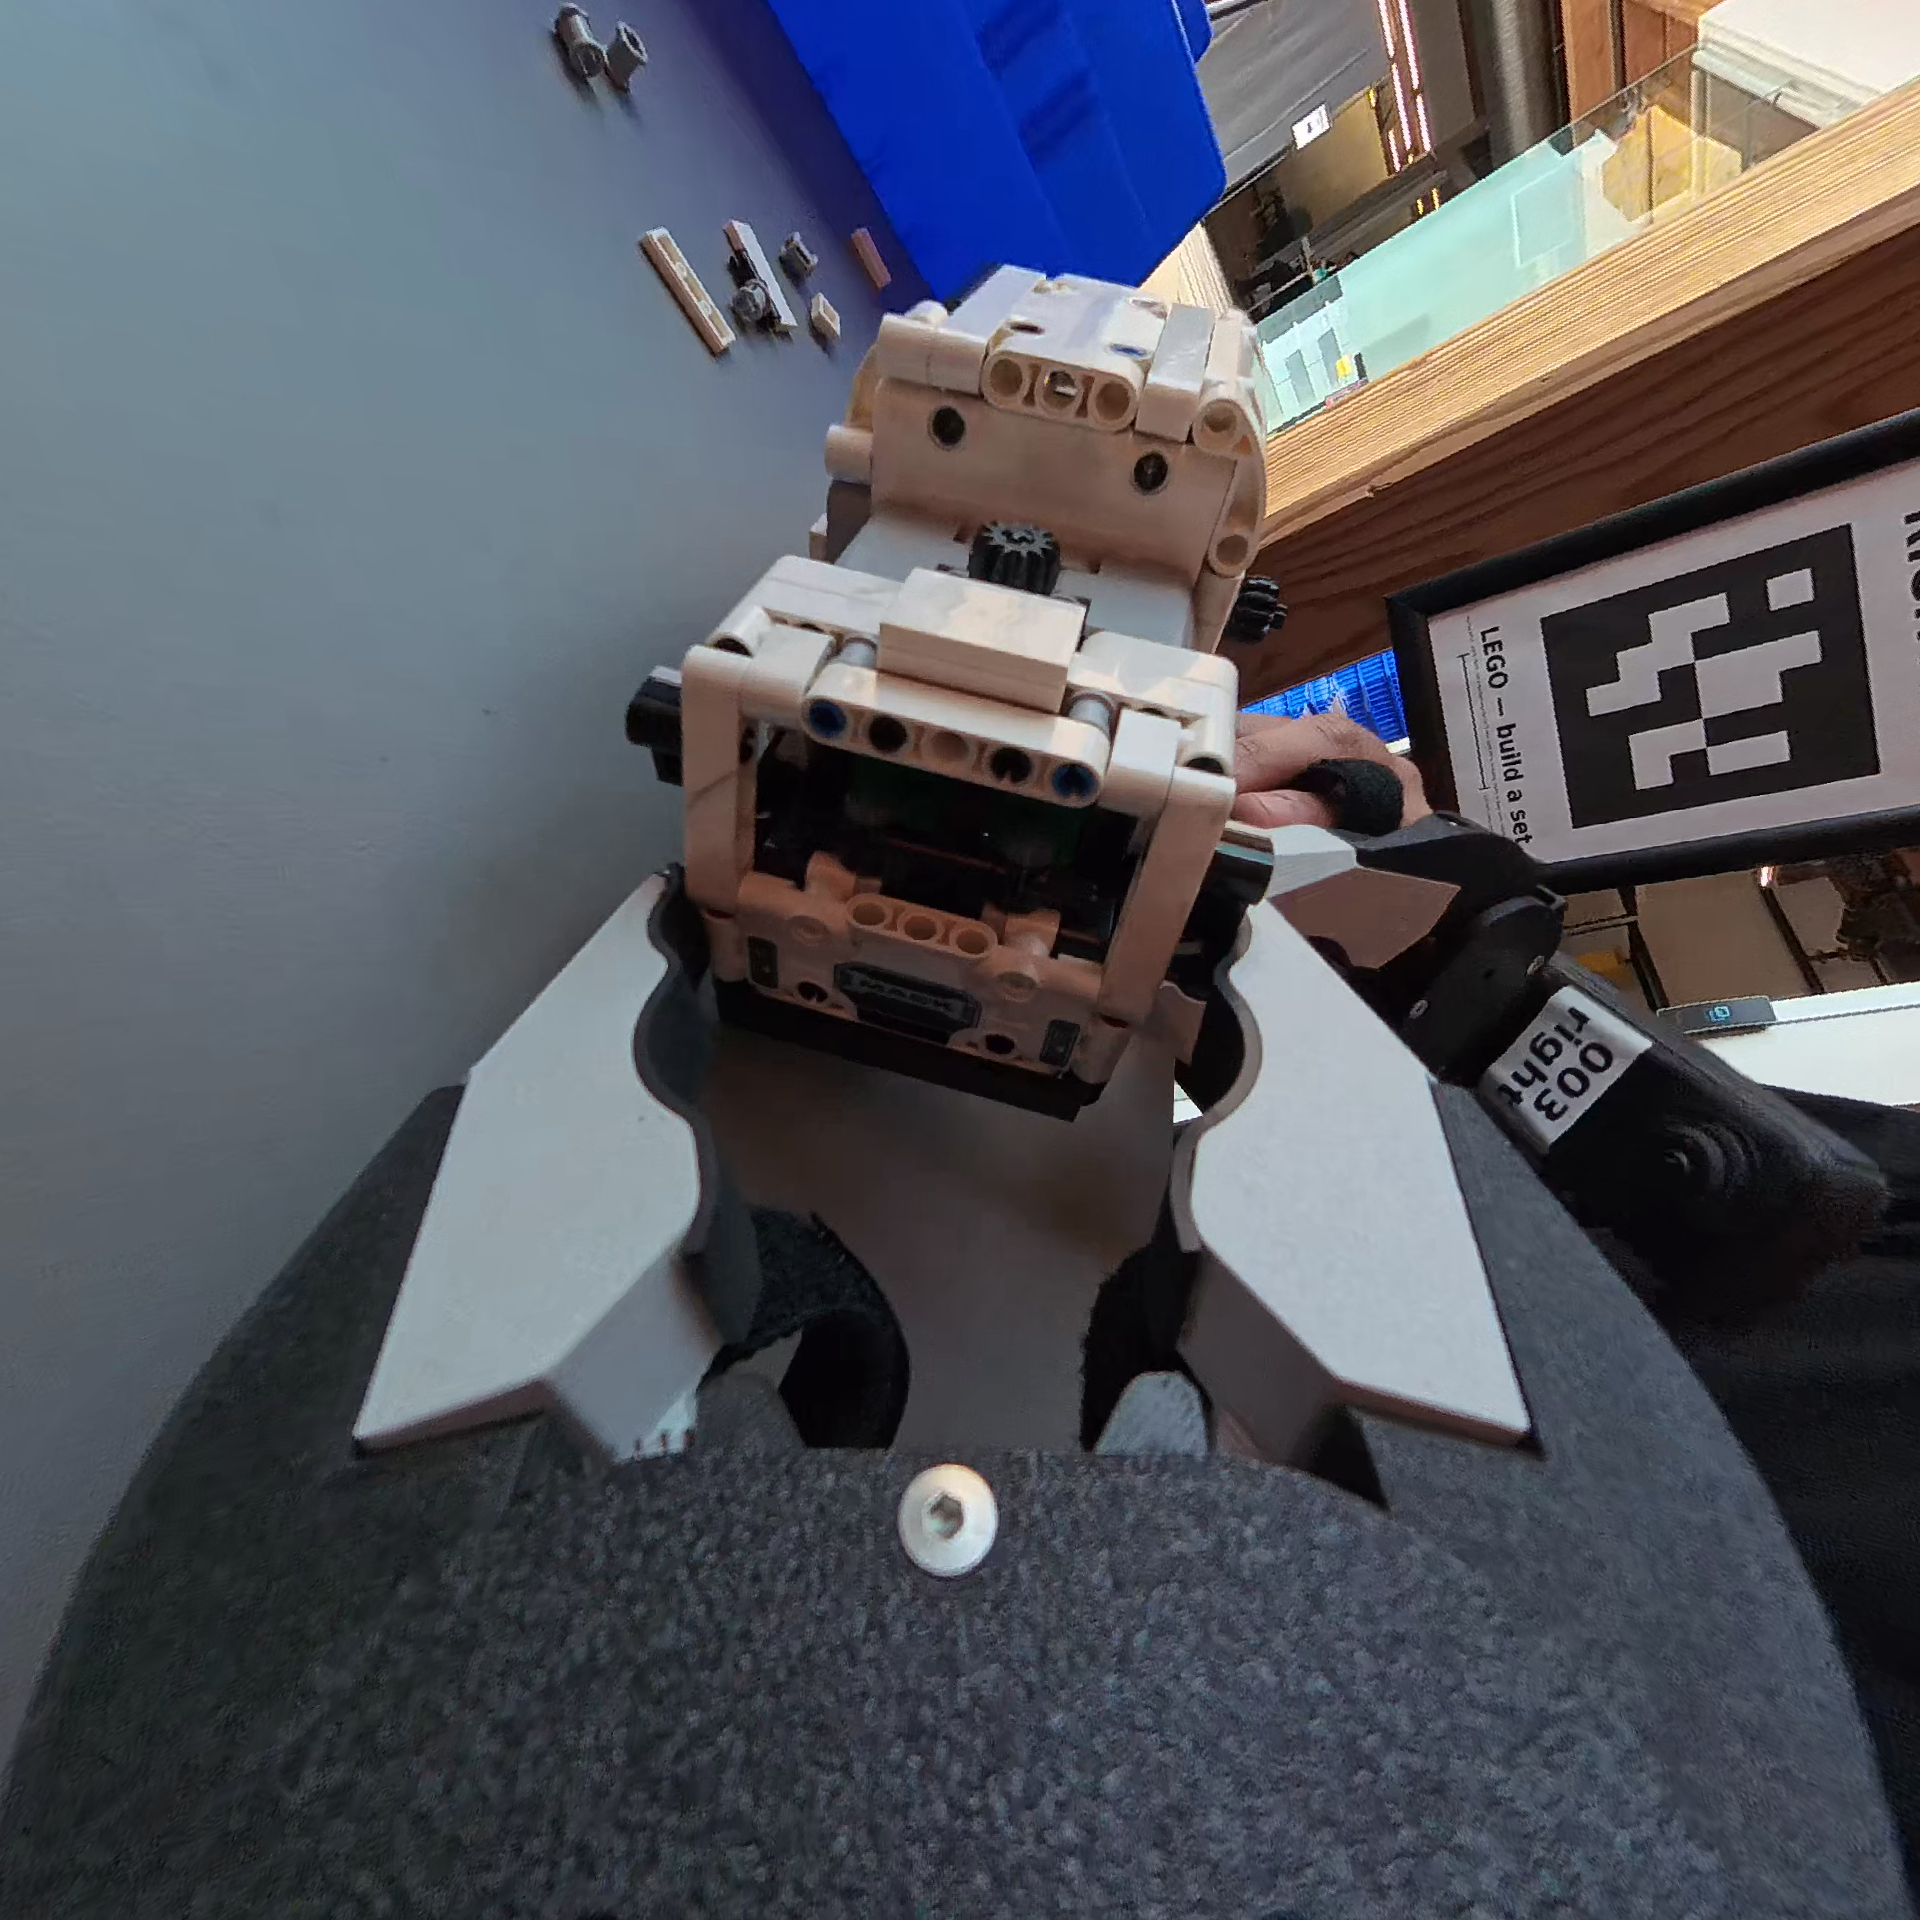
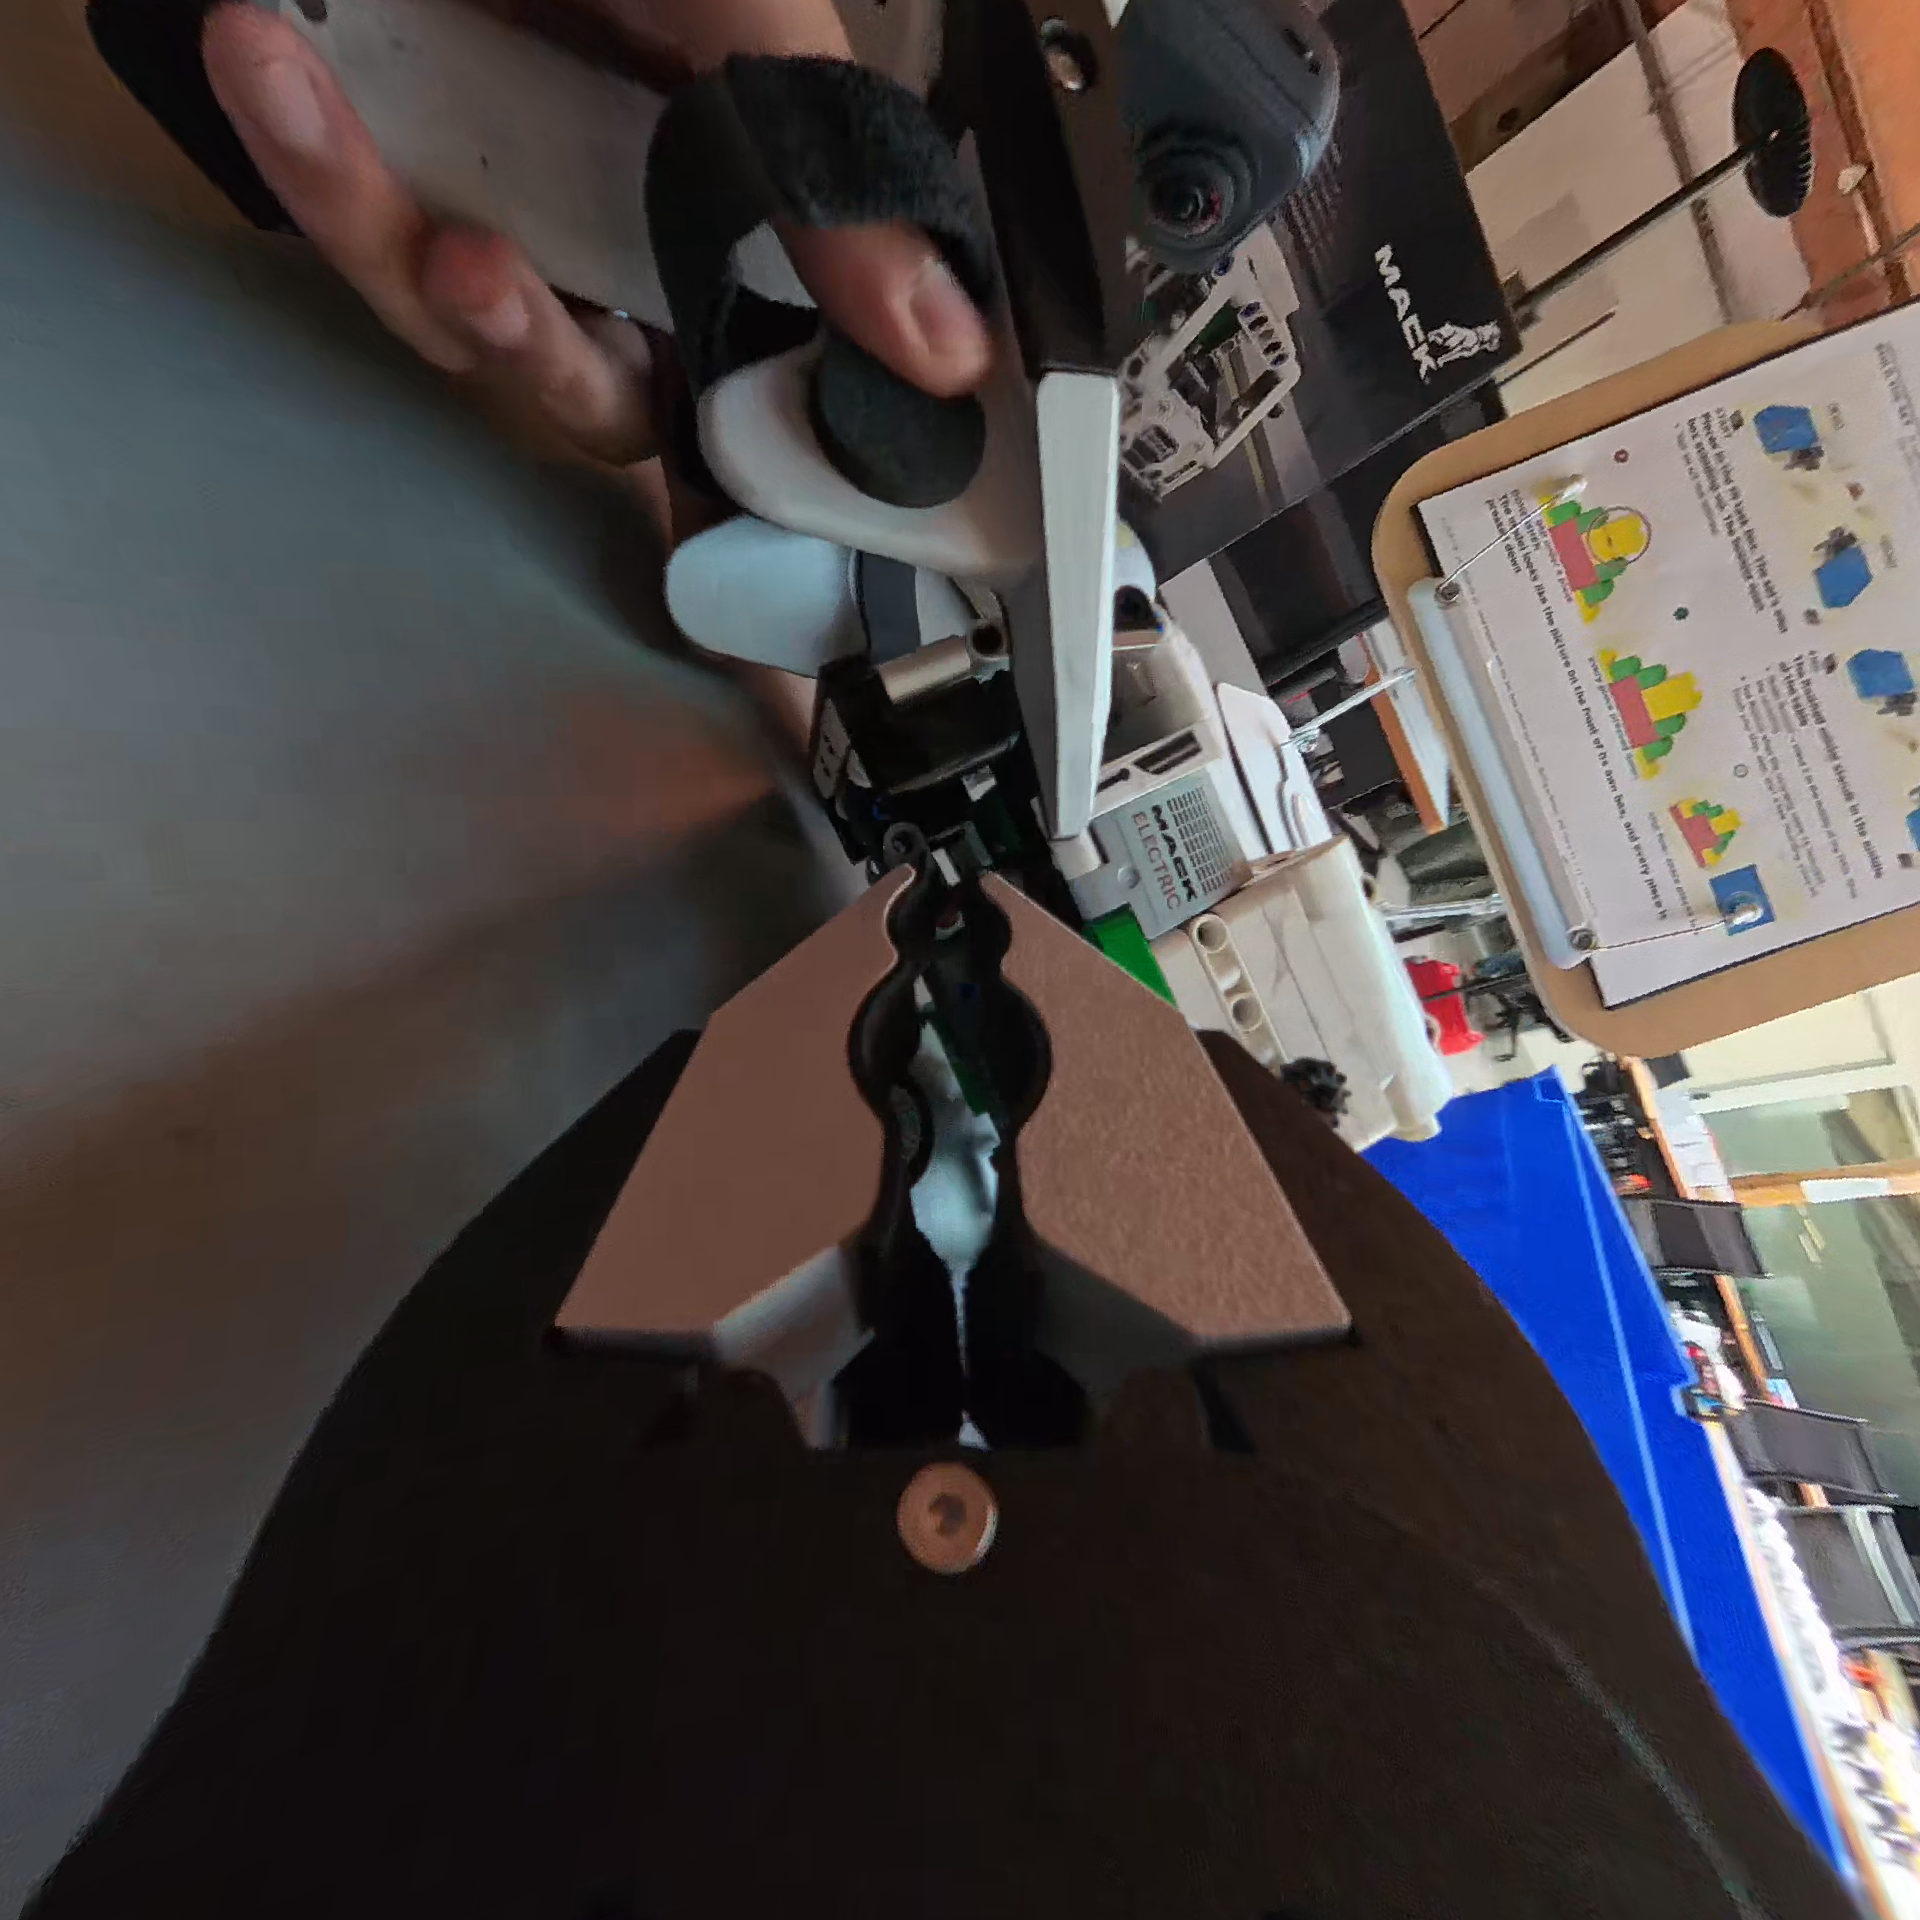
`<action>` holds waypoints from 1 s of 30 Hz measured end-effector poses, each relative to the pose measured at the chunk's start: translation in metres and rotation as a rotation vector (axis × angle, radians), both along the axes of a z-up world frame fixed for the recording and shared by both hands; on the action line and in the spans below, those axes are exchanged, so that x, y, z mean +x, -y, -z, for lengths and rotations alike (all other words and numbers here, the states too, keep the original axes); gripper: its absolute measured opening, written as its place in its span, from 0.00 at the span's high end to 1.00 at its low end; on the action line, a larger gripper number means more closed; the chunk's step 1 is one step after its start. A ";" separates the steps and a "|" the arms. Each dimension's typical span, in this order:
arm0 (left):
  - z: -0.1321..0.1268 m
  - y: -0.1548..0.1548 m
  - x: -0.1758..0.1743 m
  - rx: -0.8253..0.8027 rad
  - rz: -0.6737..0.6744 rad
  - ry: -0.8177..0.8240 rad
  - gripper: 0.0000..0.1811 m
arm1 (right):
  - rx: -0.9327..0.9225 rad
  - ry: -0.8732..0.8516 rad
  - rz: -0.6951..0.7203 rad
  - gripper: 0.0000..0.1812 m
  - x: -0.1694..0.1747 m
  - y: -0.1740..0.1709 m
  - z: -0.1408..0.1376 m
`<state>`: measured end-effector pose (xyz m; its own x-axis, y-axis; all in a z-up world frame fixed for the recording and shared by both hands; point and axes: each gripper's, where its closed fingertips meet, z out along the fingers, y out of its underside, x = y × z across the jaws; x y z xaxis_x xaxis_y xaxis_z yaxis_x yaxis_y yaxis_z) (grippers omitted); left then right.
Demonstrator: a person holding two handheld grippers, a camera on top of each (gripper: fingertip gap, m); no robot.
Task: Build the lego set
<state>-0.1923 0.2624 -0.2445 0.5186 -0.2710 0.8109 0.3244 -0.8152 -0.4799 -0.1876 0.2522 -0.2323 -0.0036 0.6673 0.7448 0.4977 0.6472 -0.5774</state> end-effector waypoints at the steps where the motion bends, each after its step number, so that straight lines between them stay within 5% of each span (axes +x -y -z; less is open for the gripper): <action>1: 0.000 0.000 0.000 0.013 0.007 -0.010 0.48 | -0.048 -0.007 0.002 0.98 0.001 0.000 0.001; 6: -0.001 -0.002 -0.003 0.134 0.040 -0.128 0.54 | -0.322 -0.097 0.009 0.98 0.006 -0.007 -0.007; 17: -0.005 -0.006 -0.007 0.296 0.062 -0.324 0.52 | -0.409 -0.131 0.006 0.99 0.009 -0.017 -0.010; 23: -0.025 -0.006 -0.006 0.464 0.055 -0.425 0.59 | -0.557 -0.158 -0.004 0.99 0.007 -0.025 -0.022; 30: -0.016 -0.007 -0.004 0.515 0.069 -0.622 0.60 | -0.593 -0.121 0.009 0.99 0.005 -0.028 -0.024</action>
<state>-0.1960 0.2694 -0.2289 0.8019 -0.5797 0.1445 -0.1680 -0.4510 -0.8766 -0.1830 0.2803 -0.2085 0.0651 0.9684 0.2408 0.4102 0.1940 -0.8911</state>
